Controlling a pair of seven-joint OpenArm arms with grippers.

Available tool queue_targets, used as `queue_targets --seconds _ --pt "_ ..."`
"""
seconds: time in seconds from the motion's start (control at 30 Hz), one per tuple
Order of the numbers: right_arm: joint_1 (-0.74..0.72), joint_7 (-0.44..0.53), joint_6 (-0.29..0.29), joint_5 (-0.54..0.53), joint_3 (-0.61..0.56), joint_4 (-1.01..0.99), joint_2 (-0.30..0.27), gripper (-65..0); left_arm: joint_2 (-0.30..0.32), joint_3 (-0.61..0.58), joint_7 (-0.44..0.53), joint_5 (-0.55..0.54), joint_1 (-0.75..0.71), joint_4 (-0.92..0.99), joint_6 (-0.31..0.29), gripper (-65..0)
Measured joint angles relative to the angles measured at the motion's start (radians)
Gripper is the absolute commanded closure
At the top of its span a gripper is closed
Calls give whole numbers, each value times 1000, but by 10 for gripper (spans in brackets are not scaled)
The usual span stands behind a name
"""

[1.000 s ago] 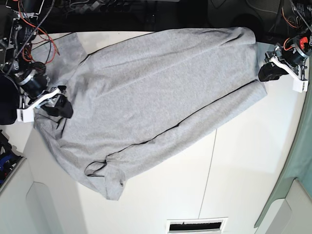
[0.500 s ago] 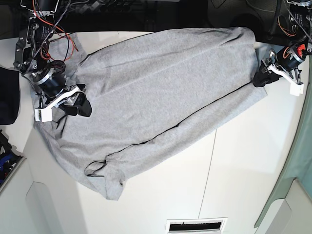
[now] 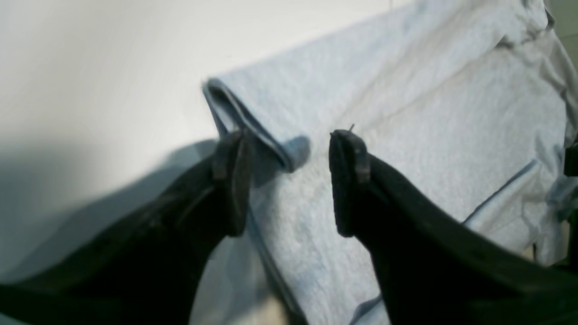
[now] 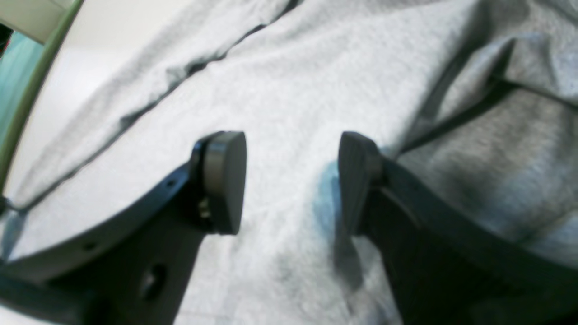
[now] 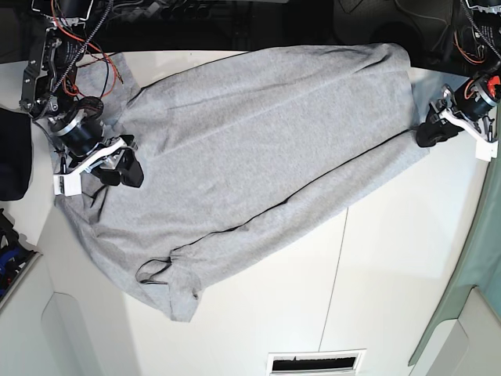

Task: Layout the t-shirt on the table in an organized manner, then fold the t-shirt properly
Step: 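Grasp the shirt hem corners with both grippers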

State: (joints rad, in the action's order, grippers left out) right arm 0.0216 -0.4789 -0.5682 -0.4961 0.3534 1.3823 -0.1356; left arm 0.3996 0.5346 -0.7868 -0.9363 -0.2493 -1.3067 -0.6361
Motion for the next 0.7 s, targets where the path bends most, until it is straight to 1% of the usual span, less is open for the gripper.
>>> queue_targets --seconds 0.07,0.13,0.17,0.3,0.47,0.57,0.7 --pt "0 0 0 5 0 0 0 -323 2 5 -20 0 0 -11 0 -305" --pt "0 0 0 4 0 0 0 -323 1 3 -65 -29 0 -18 0 -305" --pt "0 0 0 4 0 0 0 -323 -1 1 -68 -30 0 -18 0 -305" --pt "0 4 0 4 0 0 0 -323 -7 -15 -66 -30 -14 -19 0 -305" --pt "0 4 0 3 0 0 1 -323 -53 -38 -57 -22 -19 -19 0 -305" --pt "0 4 0 3 0 0 0 -323 -68 -45 -20 10 -19 -19 0 -305" --pt "0 4 0 2 0 0 0 -323 -69 -44 10 14 -12 -19 6 -305"
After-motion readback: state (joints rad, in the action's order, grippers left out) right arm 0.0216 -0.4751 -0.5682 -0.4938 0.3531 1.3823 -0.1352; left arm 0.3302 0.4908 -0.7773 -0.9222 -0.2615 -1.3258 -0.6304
